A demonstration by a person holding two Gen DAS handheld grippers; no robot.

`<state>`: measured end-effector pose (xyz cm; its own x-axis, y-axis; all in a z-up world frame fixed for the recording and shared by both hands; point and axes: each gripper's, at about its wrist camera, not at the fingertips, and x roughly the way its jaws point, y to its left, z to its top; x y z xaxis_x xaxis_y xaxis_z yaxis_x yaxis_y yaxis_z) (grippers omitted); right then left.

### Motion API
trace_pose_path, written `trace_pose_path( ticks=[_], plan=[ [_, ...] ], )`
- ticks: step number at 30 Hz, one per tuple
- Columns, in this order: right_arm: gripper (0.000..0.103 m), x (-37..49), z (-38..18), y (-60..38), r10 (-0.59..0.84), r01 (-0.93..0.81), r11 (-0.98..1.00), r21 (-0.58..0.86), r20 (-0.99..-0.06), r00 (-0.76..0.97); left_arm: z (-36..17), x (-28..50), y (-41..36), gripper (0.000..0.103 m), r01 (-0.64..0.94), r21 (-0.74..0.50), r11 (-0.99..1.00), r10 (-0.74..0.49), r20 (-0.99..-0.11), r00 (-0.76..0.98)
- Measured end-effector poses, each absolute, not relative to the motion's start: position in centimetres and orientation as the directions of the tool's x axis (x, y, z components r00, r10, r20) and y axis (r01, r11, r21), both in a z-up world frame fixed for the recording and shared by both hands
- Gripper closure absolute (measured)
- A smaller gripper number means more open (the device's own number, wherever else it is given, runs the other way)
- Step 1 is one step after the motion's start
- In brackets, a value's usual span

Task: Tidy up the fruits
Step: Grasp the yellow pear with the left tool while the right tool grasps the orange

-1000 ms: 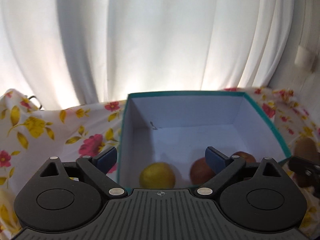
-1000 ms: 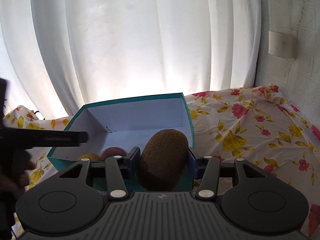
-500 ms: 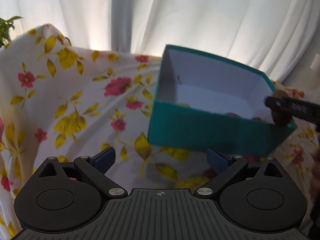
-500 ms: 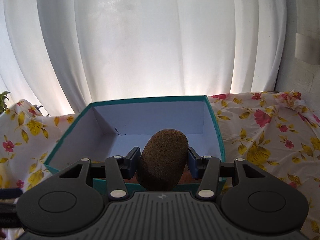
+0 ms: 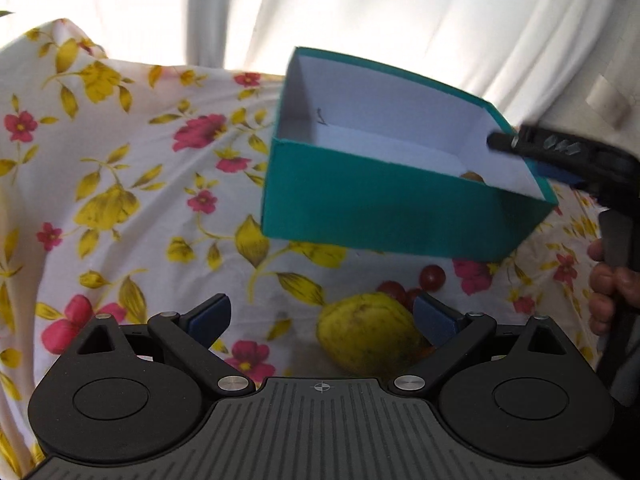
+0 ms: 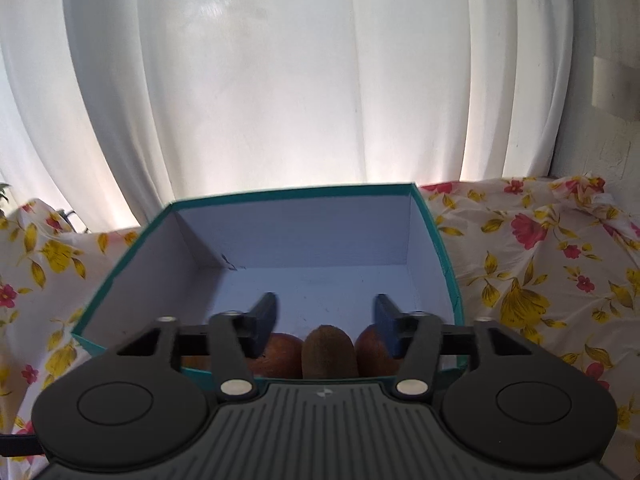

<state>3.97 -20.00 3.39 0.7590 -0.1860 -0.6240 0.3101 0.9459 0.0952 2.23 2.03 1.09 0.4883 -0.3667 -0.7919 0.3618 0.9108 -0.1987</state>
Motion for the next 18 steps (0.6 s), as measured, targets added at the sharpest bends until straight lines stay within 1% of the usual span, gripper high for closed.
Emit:
trace_pose_path(
  ticks=[1,2,3,4,5,7,11,13,18],
  plan=[
    [0.017,3.1,3.9,-19.8,-0.185,0.306,0.947,0.100,-0.606,0.774,1.0,2.1,1.8,0.003,0.370,-0.194,0.908,-0.365,-0.798,0.480],
    [0.011,2.1,4.4,-19.5,-0.184,0.297,0.949,0.104,-0.581,0.793,0.9,2.0,1.5,0.003,0.381,-0.188,0.905,-0.366,-0.803,0.471],
    [0.009,1.1,5.0,-19.2,-0.184,0.288,0.952,0.106,-0.555,0.811,0.8,1.9,1.2,0.003,0.396,-0.181,0.900,-0.367,-0.806,0.464],
    [0.003,-0.1,5.4,-18.9,-0.183,0.280,0.954,0.110,-0.529,0.829,0.6,1.8,0.9,0.003,0.409,-0.171,0.897,-0.364,-0.809,0.462],
    [0.000,-1.2,5.7,-18.6,-0.179,0.276,0.954,0.120,-0.508,0.842,0.5,1.7,0.6,0.003,0.423,-0.162,0.891,-0.366,-0.809,0.461],
    [0.000,-3.0,5.9,-18.3,-0.162,0.266,0.953,0.146,-0.495,0.854,0.2,1.5,0.1,0.003,0.460,-0.156,0.874,-0.385,-0.801,0.459],
    [0.000,-5.0,5.0,-18.2,-0.136,0.290,0.937,0.197,-0.558,0.819,-0.6,1.5,-0.9,0.003,0.489,-0.124,0.864,-0.375,-0.805,0.460],
    [0.000,-6.1,4.5,-18.3,-0.127,0.299,0.928,0.221,-0.567,0.814,-1.0,1.5,-1.3,0.003,0.497,-0.106,0.861,-0.365,-0.809,0.460],
    [0.000,-7.4,3.7,-18.8,-0.150,0.337,0.916,0.217,-0.596,0.789,-1.9,2.0,-2.0,0.003,0.500,-0.081,0.862,-0.342,-0.821,0.457]
  ],
)
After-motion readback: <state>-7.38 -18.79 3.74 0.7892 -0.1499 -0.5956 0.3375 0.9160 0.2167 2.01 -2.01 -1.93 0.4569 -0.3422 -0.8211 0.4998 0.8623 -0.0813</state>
